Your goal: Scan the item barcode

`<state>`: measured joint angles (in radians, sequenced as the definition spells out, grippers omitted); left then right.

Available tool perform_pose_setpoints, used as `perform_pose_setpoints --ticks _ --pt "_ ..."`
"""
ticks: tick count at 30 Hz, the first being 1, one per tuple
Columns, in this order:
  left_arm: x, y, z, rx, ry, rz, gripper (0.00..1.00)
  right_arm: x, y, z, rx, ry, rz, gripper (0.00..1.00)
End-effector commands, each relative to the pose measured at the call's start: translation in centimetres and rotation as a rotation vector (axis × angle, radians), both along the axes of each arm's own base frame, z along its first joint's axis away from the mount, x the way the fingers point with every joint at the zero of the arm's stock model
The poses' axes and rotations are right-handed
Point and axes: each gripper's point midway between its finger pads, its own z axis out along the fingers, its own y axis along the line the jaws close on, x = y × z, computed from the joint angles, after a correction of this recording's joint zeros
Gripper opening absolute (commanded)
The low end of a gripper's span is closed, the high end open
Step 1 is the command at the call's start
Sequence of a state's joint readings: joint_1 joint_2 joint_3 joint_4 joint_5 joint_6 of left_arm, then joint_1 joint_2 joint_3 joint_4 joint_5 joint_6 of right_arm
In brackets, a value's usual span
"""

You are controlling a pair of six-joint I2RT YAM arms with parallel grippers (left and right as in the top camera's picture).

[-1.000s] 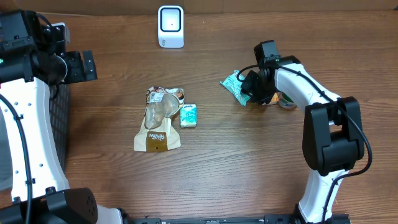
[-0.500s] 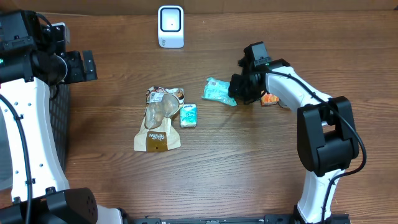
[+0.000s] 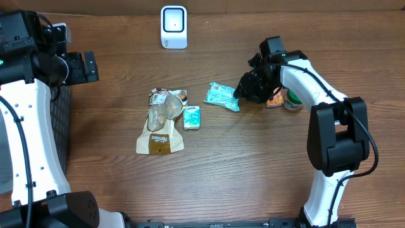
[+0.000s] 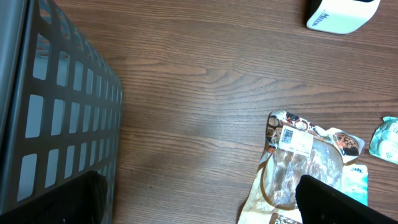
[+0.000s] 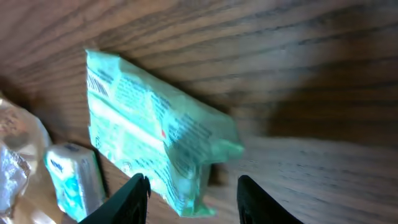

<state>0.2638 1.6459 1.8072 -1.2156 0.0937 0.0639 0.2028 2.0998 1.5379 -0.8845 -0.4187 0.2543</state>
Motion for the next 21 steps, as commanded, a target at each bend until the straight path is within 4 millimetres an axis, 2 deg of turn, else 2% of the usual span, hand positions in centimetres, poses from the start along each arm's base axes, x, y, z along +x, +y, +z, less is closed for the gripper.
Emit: perform_pose_setpoints --ticks 1,4,7,11,13,15,21 --pt "0.2 0.2 0.4 0.016 -0.009 -0.018 0.99 -1.2 0.5 -1.6 0.034 0.068 -0.071 0.43" --pt "0.2 0.2 0.4 0.016 -0.009 -0.018 1.0 -1.5 1.4 -2.3 0.097 0.065 -0.065 0.39" --pt "0.2 0.2 0.4 0.016 -0.009 -0.018 0.99 -1.8 1.4 -3.2 0.107 0.073 -0.098 0.38" --pt "0.2 0.2 0.4 0.016 -0.009 -0.018 0.99 -2.2 1.3 -4.3 0.113 0.077 -0.122 0.25" --pt "0.2 0.2 0.4 0.016 -0.009 -0.018 1.0 -2.2 1.3 -4.4 0.114 0.075 -0.122 0.17" --pt "0.2 0.2 0.4 0.016 -0.009 -0.018 0.99 -2.0 1.5 -4.3 0.127 0.067 -0.119 0.04" --pt "0.2 0.2 0.4 0.016 -0.009 -0.018 1.0 -1.2 1.9 -3.4 0.153 0.03 -0.107 0.04"
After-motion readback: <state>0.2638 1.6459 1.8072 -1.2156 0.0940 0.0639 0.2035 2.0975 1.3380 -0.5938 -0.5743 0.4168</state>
